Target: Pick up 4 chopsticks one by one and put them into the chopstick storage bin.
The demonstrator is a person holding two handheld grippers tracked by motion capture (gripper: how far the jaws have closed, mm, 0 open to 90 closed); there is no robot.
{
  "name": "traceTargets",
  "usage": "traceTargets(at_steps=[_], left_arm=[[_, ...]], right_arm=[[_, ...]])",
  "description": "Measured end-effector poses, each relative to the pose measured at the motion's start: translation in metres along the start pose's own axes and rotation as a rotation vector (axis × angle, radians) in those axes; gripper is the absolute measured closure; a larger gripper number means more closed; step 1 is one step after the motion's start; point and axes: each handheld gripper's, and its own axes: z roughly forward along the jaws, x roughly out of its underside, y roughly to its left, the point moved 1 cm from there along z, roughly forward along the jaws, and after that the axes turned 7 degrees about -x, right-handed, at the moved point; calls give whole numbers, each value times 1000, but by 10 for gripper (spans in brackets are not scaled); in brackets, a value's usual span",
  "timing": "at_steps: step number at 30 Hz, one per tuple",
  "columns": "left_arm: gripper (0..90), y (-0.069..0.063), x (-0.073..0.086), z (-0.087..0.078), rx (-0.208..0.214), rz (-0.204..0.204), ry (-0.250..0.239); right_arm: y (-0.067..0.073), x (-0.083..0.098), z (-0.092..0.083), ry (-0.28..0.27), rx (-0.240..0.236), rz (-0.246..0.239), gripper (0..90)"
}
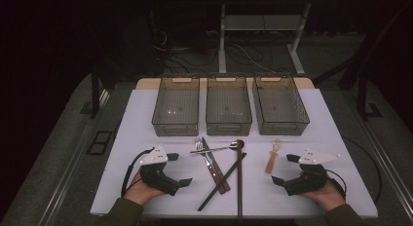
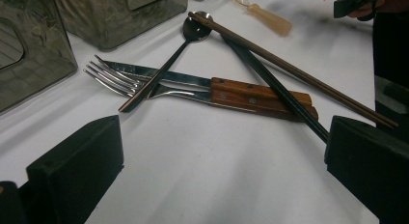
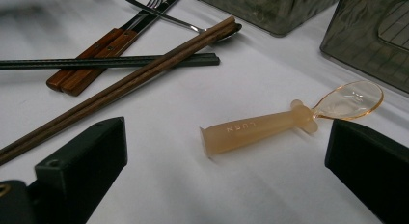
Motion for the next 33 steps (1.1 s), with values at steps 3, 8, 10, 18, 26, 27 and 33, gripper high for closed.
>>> traceTargets(at_steps=[3, 8, 10, 18, 26, 27, 33], left_arm=[[0, 0, 0, 0, 0, 5, 2], [0, 0, 0, 1, -3, 0, 11], [0, 2, 1, 2, -3, -5, 12], [0, 0, 2, 0, -9, -4, 15], [0, 1, 2, 2, -1, -3, 30], [0, 1, 2, 2, -3, -3, 31], [0, 1, 2, 2, -3, -3, 30]], right_arm=[[1, -1, 2, 10, -13, 8, 9], [4, -3, 5, 46, -53, 17, 104], [5, -4, 5, 45, -62, 13, 146], [16, -11, 7, 73, -134, 26, 398], [27, -19, 22, 132, -210, 18, 646], [28, -19, 24, 141, -215, 16, 670], [37, -24, 35, 159, -249, -4, 819]])
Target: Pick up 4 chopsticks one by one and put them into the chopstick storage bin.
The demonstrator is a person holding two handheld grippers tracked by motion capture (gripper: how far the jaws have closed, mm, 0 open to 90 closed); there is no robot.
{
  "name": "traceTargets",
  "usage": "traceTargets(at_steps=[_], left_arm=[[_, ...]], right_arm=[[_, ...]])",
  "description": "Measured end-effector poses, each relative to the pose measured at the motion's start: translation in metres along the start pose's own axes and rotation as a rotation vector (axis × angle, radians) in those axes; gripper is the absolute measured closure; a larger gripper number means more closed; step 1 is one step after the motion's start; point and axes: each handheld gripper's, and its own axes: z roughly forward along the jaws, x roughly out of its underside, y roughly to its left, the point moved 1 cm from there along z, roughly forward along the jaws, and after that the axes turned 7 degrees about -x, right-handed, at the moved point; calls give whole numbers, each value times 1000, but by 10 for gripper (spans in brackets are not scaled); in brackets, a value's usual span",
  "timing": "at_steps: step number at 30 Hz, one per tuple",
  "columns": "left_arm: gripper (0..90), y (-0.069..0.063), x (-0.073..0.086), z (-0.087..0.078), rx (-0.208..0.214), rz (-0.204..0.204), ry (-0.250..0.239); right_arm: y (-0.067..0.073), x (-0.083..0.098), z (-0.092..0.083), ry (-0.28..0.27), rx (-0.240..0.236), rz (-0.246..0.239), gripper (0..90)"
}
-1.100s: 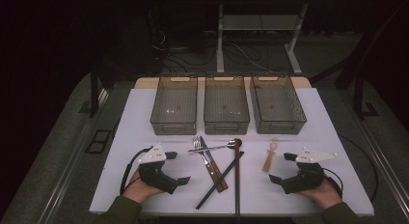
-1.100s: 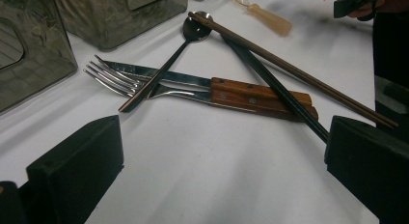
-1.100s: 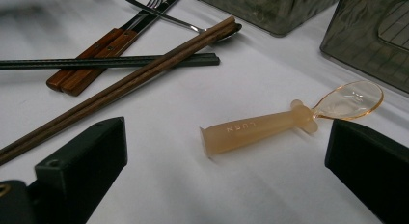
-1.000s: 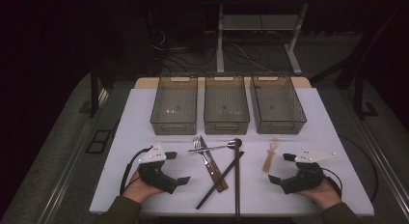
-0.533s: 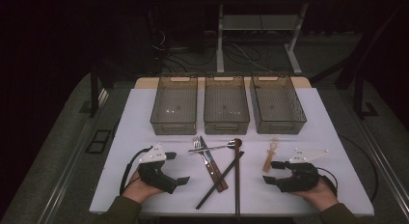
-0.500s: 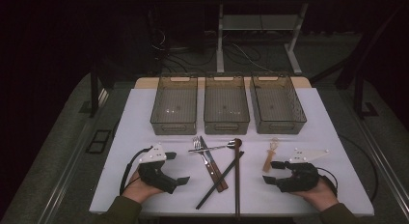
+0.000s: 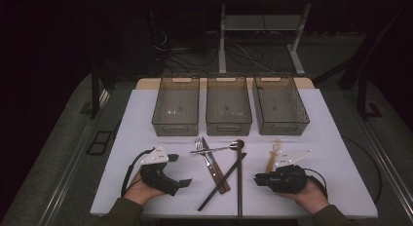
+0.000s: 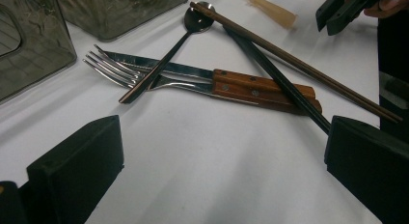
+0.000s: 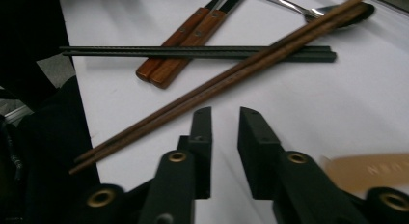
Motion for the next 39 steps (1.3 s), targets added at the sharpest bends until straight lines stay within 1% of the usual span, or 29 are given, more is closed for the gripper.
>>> traceTargets(at_steps=[1, 2, 3, 4, 5, 6, 9, 15, 17, 24, 28, 34, 39], left_arm=[[0, 0, 0, 0, 0, 0, 0], [0, 0, 0, 0, 1, -1, -1], [0, 0, 0, 0, 0, 0, -1], [0, 0, 0, 0, 0, 0, -1], [0, 1, 0, 0, 1, -1, -1], [0, 0, 0, 0, 1, -1, -4], [0, 1, 0, 0, 2, 1, -5], [0, 0, 0, -1, 3, 1, -1], [0, 0, 0, -1, 2, 1, -3], [0, 1, 0, -1, 3, 1, 1], [0, 0, 0, -1, 2, 2, -2], [0, 0, 0, -1, 3, 3, -2], [0, 0, 0, -1, 4, 2, -3]], right_arm=[[1, -2, 3, 3, -4, -4, 842], [1, -2, 3, 3, -4, -4, 842], [4, -4, 8, 15, -18, -13, 886], [4, -4, 8, 15, -18, -13, 886], [6, -7, 13, 24, -26, -25, 894], [6, -7, 13, 24, -26, -25, 894], [10, -10, 22, 39, -36, -45, 894], [15, -15, 31, 52, -49, -64, 894], [18, -17, 38, 65, -60, -77, 894], [25, -19, 48, 88, -77, -93, 894], [30, -20, 57, 112, -85, -107, 894], [33, -19, 62, 136, -91, -115, 894], [34, -17, 63, 150, -95, -112, 894]])
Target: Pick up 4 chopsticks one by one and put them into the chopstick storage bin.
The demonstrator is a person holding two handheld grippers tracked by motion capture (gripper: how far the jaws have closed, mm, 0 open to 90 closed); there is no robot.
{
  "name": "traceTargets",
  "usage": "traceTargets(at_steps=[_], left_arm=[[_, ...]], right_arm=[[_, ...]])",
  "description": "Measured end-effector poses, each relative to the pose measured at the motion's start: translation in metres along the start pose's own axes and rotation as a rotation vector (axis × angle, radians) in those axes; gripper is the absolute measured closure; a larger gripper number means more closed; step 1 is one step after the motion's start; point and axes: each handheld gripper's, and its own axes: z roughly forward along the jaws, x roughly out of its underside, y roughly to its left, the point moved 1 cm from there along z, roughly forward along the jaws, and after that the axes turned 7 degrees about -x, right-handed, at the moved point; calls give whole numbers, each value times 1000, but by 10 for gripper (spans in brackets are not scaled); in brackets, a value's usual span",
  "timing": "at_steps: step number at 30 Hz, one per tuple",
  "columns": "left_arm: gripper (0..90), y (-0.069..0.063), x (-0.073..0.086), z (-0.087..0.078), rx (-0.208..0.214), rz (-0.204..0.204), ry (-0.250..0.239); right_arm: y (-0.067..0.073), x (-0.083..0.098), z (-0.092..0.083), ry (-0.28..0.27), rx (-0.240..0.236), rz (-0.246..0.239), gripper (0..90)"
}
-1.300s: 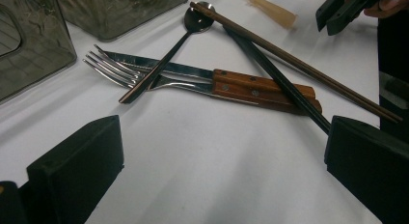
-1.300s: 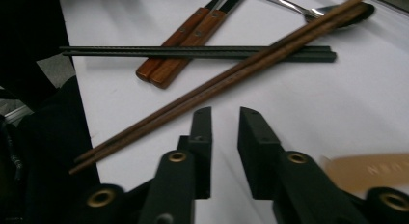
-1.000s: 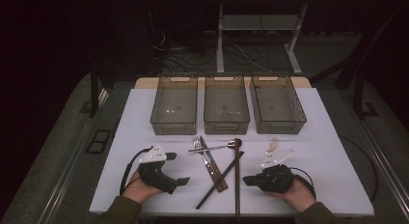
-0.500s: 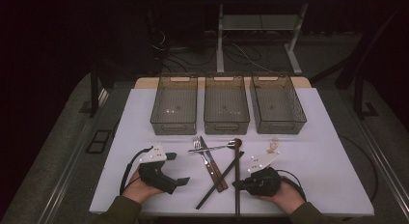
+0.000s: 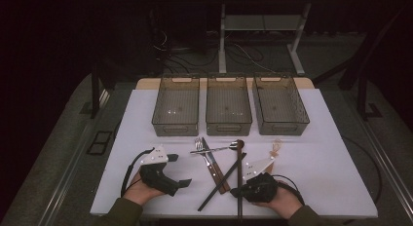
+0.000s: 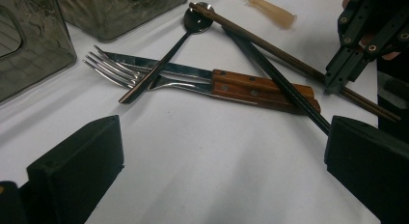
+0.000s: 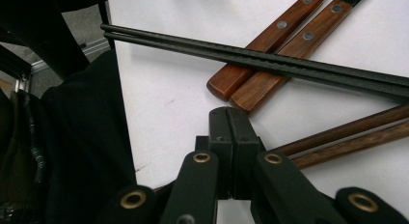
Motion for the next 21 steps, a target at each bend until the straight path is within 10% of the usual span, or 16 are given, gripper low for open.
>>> traceTargets(at_steps=[21], left_arm=[[0, 0, 0, 0, 1, 1, -2]], right_arm=[[-1, 3, -5, 19, 5, 4, 894]])
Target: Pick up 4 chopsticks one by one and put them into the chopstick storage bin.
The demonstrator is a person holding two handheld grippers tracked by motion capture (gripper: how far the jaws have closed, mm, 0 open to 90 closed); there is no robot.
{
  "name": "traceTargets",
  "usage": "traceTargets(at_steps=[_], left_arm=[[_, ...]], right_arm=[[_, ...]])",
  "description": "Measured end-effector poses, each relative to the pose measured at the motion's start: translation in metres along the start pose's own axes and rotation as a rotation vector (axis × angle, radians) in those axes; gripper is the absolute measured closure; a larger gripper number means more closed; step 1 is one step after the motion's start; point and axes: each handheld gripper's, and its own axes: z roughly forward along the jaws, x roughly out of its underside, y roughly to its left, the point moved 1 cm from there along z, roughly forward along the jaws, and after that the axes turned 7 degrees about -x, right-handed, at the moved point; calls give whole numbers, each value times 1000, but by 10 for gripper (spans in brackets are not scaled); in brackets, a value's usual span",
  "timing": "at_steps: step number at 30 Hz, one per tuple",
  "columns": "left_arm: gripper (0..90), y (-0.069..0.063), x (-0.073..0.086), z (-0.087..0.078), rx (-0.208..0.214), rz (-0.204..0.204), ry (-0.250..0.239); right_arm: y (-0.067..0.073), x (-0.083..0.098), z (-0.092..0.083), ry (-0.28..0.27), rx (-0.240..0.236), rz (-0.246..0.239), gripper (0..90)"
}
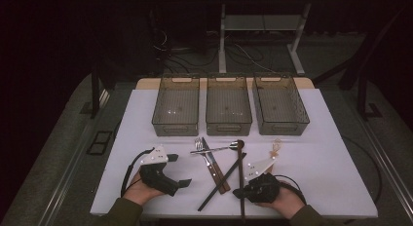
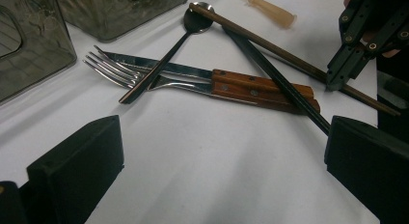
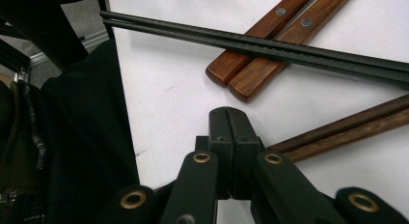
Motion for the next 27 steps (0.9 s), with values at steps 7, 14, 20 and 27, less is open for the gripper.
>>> traceTargets(at_steps=[7, 14, 20, 27], left_arm=[[0, 0, 0, 0, 0, 1, 4], [0, 0, 0, 0, 0, 1, 3], [0, 0, 0, 0, 0, 1, 3], [0, 0, 0, 0, -1, 1, 3]], right_arm=[[3, -1, 4, 13, -2, 0, 894], [3, -1, 3, 29, 11, -16, 894], [2, 0, -1, 52, 41, -36, 894], [3, 2, -4, 60, 52, -28, 894]])
